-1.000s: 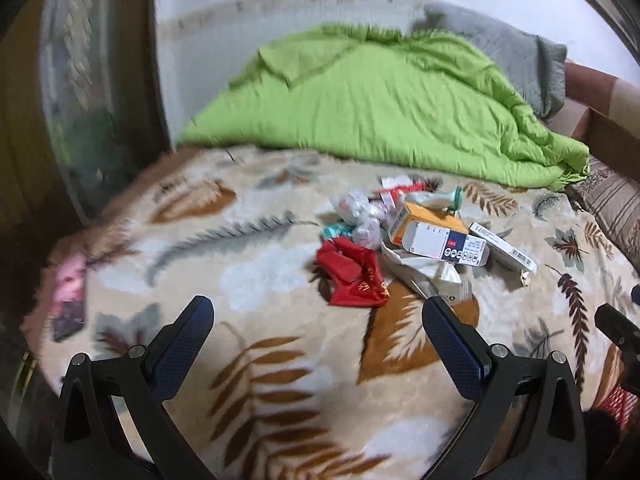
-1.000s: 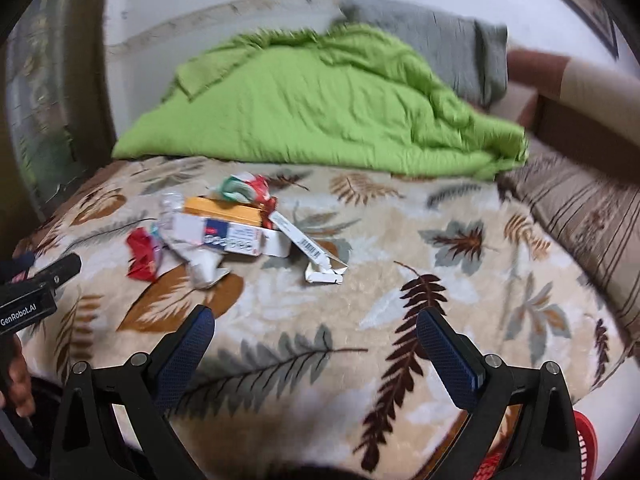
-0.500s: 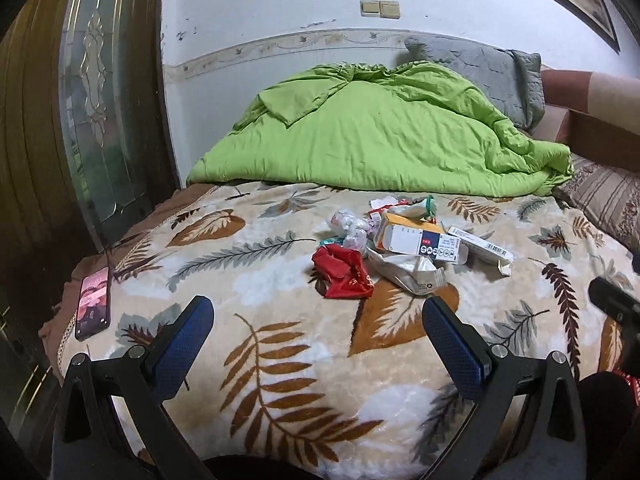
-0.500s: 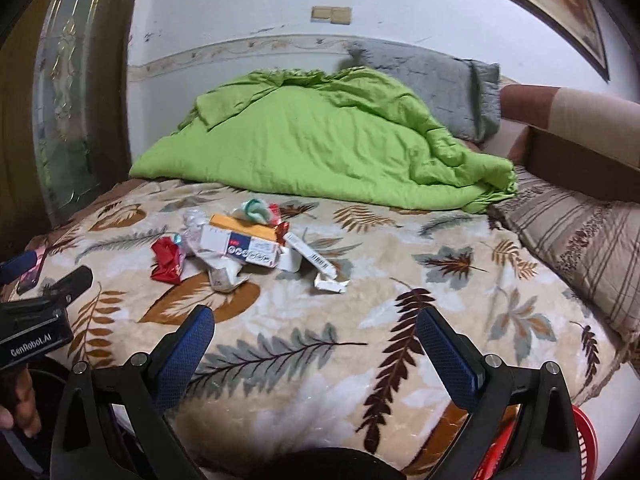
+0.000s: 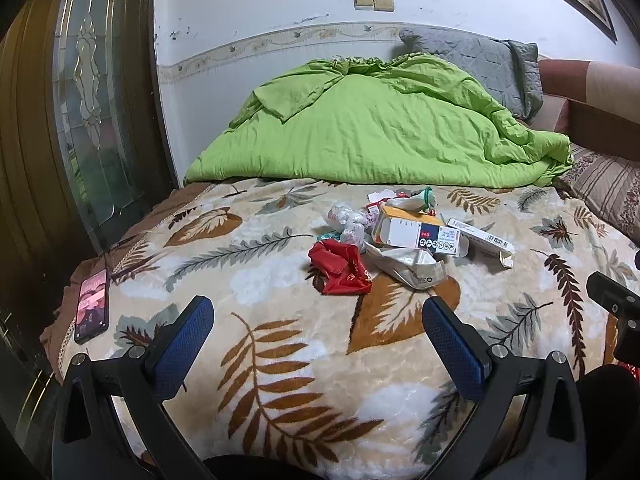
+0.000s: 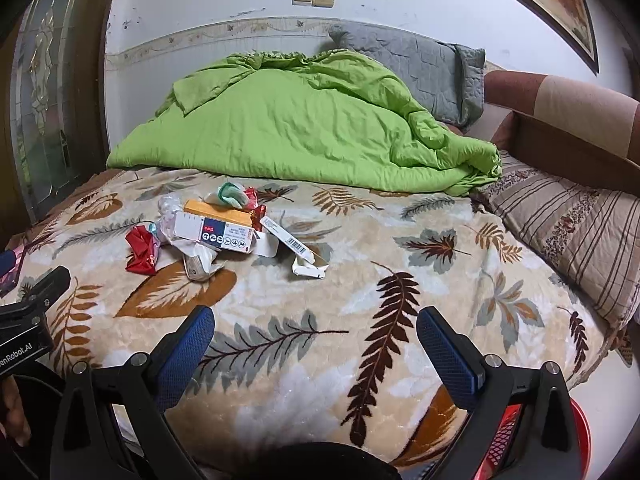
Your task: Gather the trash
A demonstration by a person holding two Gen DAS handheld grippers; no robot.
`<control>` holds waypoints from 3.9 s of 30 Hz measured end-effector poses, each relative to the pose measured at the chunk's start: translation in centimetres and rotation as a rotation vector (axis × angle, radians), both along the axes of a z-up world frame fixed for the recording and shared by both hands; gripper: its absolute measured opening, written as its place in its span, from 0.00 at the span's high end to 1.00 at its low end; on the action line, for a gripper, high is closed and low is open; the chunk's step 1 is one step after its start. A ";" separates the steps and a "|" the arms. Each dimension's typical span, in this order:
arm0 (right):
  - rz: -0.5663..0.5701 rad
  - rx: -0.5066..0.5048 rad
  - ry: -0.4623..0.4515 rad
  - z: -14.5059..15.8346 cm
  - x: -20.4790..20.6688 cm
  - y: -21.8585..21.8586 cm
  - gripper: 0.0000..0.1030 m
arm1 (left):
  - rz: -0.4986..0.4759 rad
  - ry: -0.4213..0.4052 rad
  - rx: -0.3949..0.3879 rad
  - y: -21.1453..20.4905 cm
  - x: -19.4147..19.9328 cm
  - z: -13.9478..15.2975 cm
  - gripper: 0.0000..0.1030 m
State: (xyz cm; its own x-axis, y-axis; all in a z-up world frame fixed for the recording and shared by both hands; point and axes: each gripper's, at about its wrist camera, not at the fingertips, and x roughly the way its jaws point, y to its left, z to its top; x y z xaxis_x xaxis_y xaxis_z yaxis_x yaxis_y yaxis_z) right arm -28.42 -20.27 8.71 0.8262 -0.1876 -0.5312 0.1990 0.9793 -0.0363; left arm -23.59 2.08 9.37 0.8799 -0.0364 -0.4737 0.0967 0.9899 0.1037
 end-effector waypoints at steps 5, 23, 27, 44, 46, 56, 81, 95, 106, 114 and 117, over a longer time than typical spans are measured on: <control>-0.005 -0.002 0.007 -0.1 0.0 0.0 0.01 | -0.003 0.012 0.001 -0.1 0.2 -0.2 0.00; -0.011 0.004 0.015 -0.2 0.1 -0.2 0.01 | 0.000 0.019 0.002 -0.1 0.2 -0.5 0.00; -0.012 0.003 0.016 -0.3 0.2 -0.2 0.01 | 0.000 0.019 0.001 -0.1 0.2 -0.5 0.00; -0.010 0.006 0.018 -0.3 0.2 -0.3 0.01 | 0.000 0.020 0.002 -0.1 0.2 -0.4 0.00; -0.009 0.007 0.018 -0.2 0.2 -0.3 0.01 | 0.000 0.026 -0.002 0.0 0.2 -0.5 0.00; 0.032 0.097 0.086 -1.3 1.2 -1.5 0.08 | 0.027 0.186 -0.117 2.0 2.9 -1.5 0.00; 0.193 0.159 0.214 -1.3 11.7 -3.6 0.35 | 0.058 0.538 -0.421 1.3 19.5 -7.2 0.59; 0.162 0.050 0.338 -5.7 21.0 -3.5 0.72 | 0.030 0.444 -0.371 1.7 18.2 -5.7 0.71; 0.112 0.183 0.233 -3.8 17.8 -4.7 0.83 | 0.010 0.339 -0.271 0.5 16.6 -4.0 0.71; 0.096 0.307 0.194 -2.4 14.6 -4.6 0.85 | -0.025 0.310 -0.258 0.3 14.8 -3.3 0.71; 0.103 0.331 0.229 -3.1 14.9 -4.8 0.85 | -0.029 0.309 -0.247 0.1 14.5 -3.3 0.71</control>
